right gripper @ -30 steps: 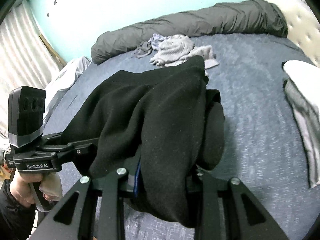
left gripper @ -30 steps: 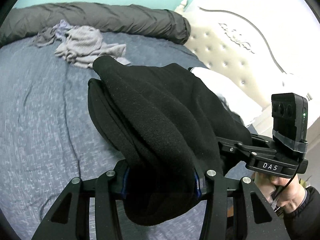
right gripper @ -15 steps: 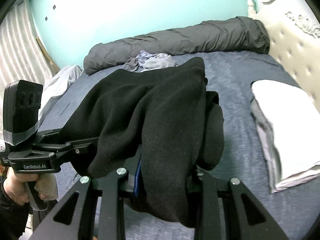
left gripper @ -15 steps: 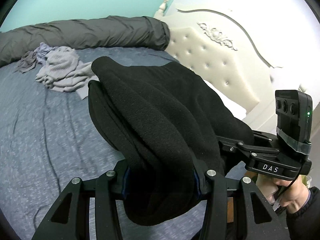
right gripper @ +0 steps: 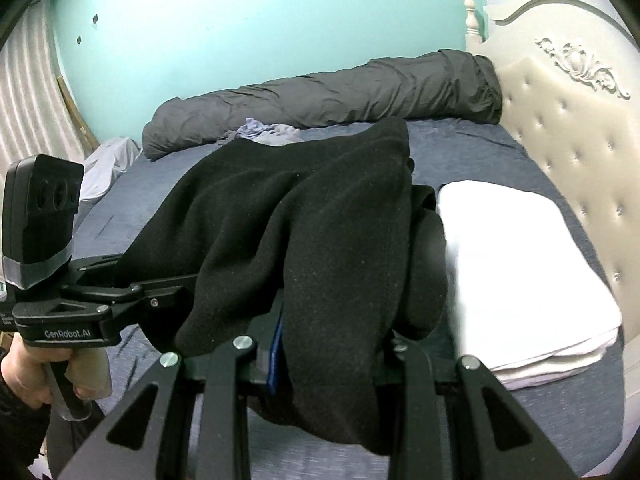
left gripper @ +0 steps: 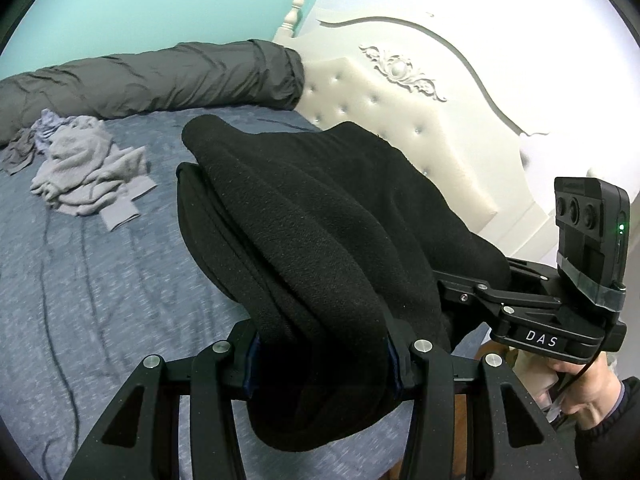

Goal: Fold clothes
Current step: 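Carry the black hoodie with both tools over the folded white clothes stack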

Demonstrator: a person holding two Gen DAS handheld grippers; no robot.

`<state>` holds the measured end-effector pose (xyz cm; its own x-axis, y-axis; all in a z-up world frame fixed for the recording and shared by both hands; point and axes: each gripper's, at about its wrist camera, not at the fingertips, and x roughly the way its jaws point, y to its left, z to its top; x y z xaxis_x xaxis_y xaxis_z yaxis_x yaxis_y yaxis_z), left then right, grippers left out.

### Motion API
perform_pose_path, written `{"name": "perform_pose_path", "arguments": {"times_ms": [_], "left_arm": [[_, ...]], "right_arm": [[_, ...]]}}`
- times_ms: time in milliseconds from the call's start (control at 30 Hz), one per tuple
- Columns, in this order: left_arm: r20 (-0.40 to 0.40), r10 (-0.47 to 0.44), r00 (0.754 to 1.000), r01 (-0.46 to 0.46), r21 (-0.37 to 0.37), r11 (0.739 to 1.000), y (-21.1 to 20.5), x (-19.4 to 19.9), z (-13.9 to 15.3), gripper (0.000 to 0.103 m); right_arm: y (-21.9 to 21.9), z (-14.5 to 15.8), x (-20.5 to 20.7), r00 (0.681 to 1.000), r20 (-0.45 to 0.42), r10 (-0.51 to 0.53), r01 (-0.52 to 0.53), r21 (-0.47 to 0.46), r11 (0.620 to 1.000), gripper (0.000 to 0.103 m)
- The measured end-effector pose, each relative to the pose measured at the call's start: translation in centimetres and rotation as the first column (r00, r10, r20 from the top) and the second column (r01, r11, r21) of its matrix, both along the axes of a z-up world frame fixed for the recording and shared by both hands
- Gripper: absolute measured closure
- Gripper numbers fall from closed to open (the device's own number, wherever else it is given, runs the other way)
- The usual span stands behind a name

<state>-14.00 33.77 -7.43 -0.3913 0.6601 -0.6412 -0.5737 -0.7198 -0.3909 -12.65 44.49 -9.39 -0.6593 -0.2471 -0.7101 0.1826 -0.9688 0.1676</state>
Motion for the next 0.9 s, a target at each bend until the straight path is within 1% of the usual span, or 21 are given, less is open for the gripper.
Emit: {"name": "perform_pose_path", "arguments": {"times_ms": [200,367,600,900], "left_arm": [[-0.005,-0.019,1.000,0.019,0.006,1.000,3.0,-1.8,-1.5,0.053],[-0.007,-0.035,0.999,0.035,0.013,0.999,6.9,-2.9,-1.6,0.053],[-0.004,-0.056,0.998,0.056,0.016,0.998,12.3,-4.5,-2.4,0.053],[0.010,-0.063,0.998,0.063,0.056,0.996,14.8,-6.5,-4.1,0.053]], "right_arm": [[4.2,0.6,-0.6,1.000,-0.008,-0.023,0.024,0.021,0.999,0.074],[7.7,0.9,-1.2,0.999,-0.015,-0.045,0.045,0.029,0.999,0.074],[12.7,0.4,-2.1,0.997,-0.017,-0.073,0.074,0.040,0.996,0.074],[18.0,0.0,-2.8,0.997,-0.015,-0.076,0.077,0.073,0.994,0.074]]}}
